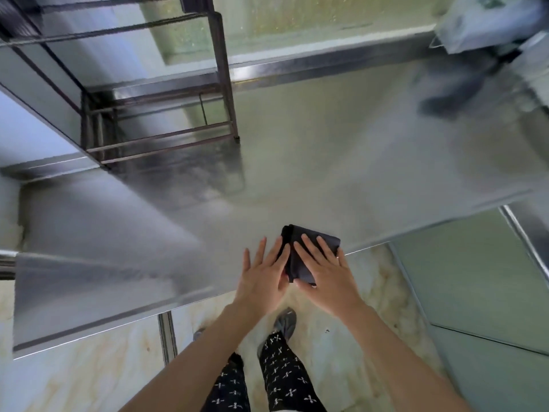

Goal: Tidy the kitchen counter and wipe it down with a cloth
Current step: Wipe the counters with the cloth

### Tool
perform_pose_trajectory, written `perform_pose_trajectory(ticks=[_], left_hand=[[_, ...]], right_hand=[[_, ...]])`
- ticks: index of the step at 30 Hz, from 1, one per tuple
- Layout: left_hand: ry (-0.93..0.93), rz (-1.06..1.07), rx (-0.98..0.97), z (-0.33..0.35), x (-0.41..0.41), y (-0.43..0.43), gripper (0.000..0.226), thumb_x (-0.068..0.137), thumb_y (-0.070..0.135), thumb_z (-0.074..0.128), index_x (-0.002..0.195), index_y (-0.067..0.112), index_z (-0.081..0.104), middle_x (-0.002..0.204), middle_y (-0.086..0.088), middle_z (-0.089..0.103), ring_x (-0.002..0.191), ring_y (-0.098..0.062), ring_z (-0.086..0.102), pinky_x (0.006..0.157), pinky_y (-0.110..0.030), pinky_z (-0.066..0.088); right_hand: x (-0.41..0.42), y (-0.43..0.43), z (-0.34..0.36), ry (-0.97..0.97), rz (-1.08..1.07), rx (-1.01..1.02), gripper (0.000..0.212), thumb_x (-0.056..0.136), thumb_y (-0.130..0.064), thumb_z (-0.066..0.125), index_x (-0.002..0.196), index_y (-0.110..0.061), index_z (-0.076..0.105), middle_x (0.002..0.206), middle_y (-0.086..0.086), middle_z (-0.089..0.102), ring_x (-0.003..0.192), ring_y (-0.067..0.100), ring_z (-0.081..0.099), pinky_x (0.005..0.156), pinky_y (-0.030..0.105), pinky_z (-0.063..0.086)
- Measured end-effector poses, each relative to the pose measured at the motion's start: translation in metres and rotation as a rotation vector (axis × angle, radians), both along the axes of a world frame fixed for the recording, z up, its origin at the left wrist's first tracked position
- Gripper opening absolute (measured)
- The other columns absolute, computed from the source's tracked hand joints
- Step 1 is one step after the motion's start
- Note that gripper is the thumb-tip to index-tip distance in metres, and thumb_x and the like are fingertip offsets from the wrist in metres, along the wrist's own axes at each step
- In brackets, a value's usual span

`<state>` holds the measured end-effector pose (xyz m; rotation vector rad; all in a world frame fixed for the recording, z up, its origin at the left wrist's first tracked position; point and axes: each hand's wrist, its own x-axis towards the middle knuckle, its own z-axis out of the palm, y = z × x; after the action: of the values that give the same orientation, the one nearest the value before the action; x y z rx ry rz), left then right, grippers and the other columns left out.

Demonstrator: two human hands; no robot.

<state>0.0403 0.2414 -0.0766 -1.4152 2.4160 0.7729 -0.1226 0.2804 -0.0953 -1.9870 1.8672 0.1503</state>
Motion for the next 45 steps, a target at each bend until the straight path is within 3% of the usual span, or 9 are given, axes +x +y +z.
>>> perform_pose_trajectory(ticks=[5, 11, 16, 19, 24, 28, 32, 37, 45], left_hand=[[0.031, -0.015, 0.019, 0.007, -0.048, -0.009, 0.059, 0.097, 0.039, 0.035, 0.148, 0.019, 0.013, 0.158, 0.003, 0.001, 0.144, -0.022, 0.003, 0.115, -0.038, 0.009], [0.098, -0.064, 0.063, 0.011, -0.078, -0.023, 0.051, 0.092, 0.031, 0.043, 0.142, 0.021, 0.033, 0.155, 0.005, 0.019, 0.130, -0.024, 0.032, 0.104, -0.031, 0.026], [0.120, -0.243, 0.027, 0.002, -0.100, -0.024, 0.055, 0.091, 0.030, 0.041, 0.144, 0.022, 0.028, 0.154, 0.004, 0.017, 0.126, -0.022, 0.036, 0.105, -0.032, 0.027], [0.146, -0.300, 0.043, -0.005, -0.111, -0.027, 0.055, 0.090, 0.025, 0.041, 0.143, 0.018, 0.029, 0.154, 0.000, 0.016, 0.125, -0.024, 0.038, 0.104, -0.033, 0.031], [0.528, -0.123, 0.402, -0.004, -0.127, -0.035, 0.041, 0.076, 0.020, 0.047, 0.114, 0.014, 0.061, 0.118, 0.010, 0.053, 0.104, -0.022, 0.056, 0.088, -0.043, 0.050], [0.686, 0.034, 0.510, 0.018, -0.144, -0.030, 0.029, 0.086, 0.014, 0.061, 0.112, 0.020, 0.051, 0.112, 0.013, 0.050, 0.107, -0.011, 0.055, 0.095, -0.036, 0.047], [0.663, -0.165, 0.719, 0.047, -0.190, -0.018, 0.045, 0.086, 0.020, 0.065, 0.125, 0.024, 0.044, 0.121, 0.013, 0.052, 0.114, 0.000, 0.048, 0.098, -0.020, 0.039], [0.585, -0.405, 0.878, 0.085, -0.255, 0.043, 0.023, 0.082, 0.011, 0.068, 0.099, 0.023, 0.058, 0.095, 0.006, 0.065, 0.088, -0.002, 0.061, 0.075, -0.011, 0.046], [0.600, -0.710, 0.959, 0.133, -0.344, 0.201, 0.011, 0.086, 0.006, 0.062, 0.085, 0.015, 0.056, 0.079, 0.004, 0.063, 0.074, -0.002, 0.057, 0.071, -0.015, 0.044]], right_hand=[[-0.023, 0.018, 0.015, -0.254, -0.776, -0.186, 0.044, 0.092, -0.036, 0.046, 0.134, -0.022, 0.045, 0.149, -0.002, 0.032, 0.131, 0.022, 0.035, 0.100, 0.032, 0.031], [-0.011, 0.018, 0.015, -1.053, -1.692, 0.176, 0.038, 0.088, -0.034, 0.061, 0.117, -0.013, 0.047, 0.117, 0.011, 0.058, 0.096, 0.021, 0.055, 0.066, 0.029, 0.039], [-0.031, 0.008, 0.017, -1.061, -1.749, 0.031, 0.048, 0.089, -0.031, 0.060, 0.131, -0.018, 0.041, 0.119, 0.005, 0.048, 0.101, 0.018, 0.049, 0.087, 0.035, 0.041], [-0.040, 0.001, 0.022, -1.321, -1.804, -0.093, 0.061, 0.092, -0.019, 0.059, 0.143, -0.021, 0.026, 0.135, 0.001, 0.042, 0.121, 0.016, 0.040, 0.101, 0.034, 0.030], [-0.050, -0.009, 0.029, -1.309, -2.048, -0.279, 0.025, 0.090, -0.008, 0.059, 0.114, -0.006, 0.051, 0.110, 0.010, 0.058, 0.096, 0.022, 0.054, 0.066, 0.024, 0.044], [-0.062, 0.016, 0.060, -1.274, -1.911, -0.522, 0.015, 0.087, 0.000, 0.060, 0.099, -0.005, 0.055, 0.093, 0.012, 0.062, 0.075, 0.015, 0.058, 0.056, 0.017, 0.048], [-0.081, 0.072, 0.096, -1.225, -1.787, -0.700, 0.015, 0.084, 0.000, 0.064, 0.094, -0.011, 0.059, 0.090, 0.010, 0.067, 0.079, 0.018, 0.064, 0.065, 0.019, 0.052], [-0.102, 0.159, 0.129, -1.136, -1.823, -0.905, 0.013, 0.083, 0.000, 0.065, 0.089, -0.001, 0.053, 0.082, 0.009, 0.065, 0.069, 0.005, 0.064, 0.058, 0.018, 0.049], [-0.129, 0.330, 0.156, -1.206, -1.965, -1.115, 0.031, 0.072, -0.020, 0.072, 0.095, -0.018, 0.051, 0.080, 0.002, 0.062, 0.072, 0.015, 0.052, 0.054, 0.023, 0.035]])
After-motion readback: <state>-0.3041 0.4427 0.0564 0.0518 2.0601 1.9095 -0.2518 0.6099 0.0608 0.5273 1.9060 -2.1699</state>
